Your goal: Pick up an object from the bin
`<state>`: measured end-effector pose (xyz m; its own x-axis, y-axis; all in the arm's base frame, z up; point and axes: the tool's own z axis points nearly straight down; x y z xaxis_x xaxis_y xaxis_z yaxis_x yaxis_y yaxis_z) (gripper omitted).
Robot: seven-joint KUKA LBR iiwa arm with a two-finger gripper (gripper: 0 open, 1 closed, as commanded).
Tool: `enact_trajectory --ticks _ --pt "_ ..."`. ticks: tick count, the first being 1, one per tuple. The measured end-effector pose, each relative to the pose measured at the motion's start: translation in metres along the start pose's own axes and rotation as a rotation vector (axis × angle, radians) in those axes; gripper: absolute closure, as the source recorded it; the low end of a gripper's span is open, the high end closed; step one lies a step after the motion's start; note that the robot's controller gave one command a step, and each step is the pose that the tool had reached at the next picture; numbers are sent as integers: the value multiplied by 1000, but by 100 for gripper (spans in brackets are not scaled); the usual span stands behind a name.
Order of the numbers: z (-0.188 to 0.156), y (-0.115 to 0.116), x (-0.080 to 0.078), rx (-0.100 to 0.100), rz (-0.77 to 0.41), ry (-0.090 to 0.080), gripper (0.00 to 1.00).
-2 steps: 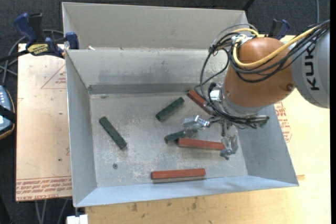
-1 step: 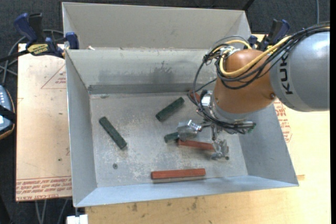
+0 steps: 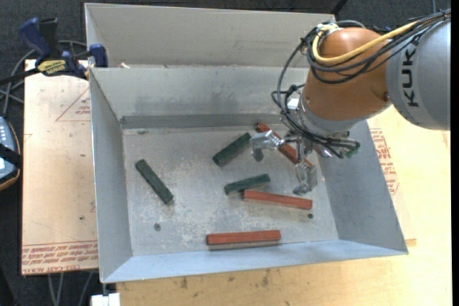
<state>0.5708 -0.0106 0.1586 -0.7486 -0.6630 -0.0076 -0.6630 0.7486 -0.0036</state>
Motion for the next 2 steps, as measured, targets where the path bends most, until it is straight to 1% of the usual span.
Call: enact_trajectory --ticks 1,2 --pt "75 41 -38 -11 18 9 0" --pt "90 -8 -34 -1 11 4 0"
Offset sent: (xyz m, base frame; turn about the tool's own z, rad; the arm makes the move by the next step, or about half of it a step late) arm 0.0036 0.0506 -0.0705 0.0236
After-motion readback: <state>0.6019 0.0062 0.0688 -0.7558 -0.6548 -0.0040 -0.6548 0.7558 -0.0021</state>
